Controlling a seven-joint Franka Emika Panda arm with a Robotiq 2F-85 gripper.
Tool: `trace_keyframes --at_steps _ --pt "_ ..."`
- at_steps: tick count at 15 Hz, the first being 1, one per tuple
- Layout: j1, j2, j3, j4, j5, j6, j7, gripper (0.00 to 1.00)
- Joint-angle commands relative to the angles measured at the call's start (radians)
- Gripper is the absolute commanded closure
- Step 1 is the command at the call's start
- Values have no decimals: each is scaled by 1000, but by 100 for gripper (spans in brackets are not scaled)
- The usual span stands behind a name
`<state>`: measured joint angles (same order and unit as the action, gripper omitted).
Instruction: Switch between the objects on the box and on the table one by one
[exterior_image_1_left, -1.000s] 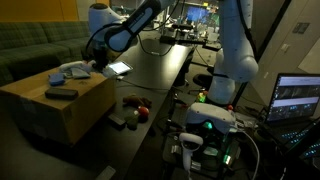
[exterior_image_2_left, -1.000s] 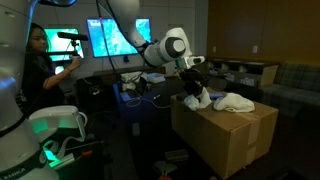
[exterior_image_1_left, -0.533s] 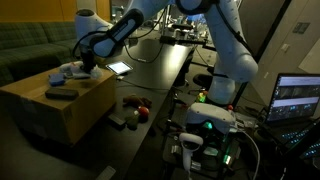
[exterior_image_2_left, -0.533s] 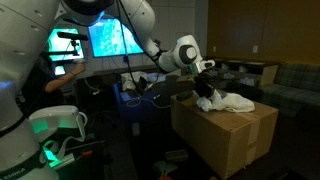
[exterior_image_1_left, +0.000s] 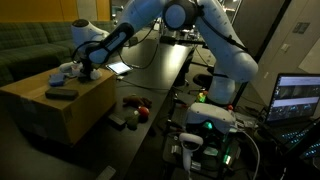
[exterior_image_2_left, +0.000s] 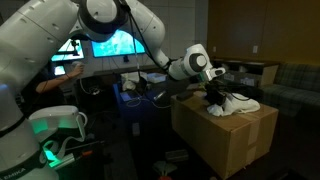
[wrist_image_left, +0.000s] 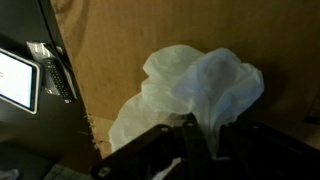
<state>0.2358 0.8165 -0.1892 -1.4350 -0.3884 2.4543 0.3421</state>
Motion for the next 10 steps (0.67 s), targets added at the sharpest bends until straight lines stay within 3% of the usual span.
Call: trace_keyframes --at_steps 1,5,6,7,8,10 --pt "7 73 -44 109 -17 -56 10 93" --pt "-15 44 -3 102 10 -89 -65 89" --pt "-19 34 9 99 16 -103 -89 80" --pt "-14 26 13 95 13 -119 -103 64" --pt "-11 19 16 94 11 -138 -112 62" --pt "-10 3 28 92 11 -177 -136 47"
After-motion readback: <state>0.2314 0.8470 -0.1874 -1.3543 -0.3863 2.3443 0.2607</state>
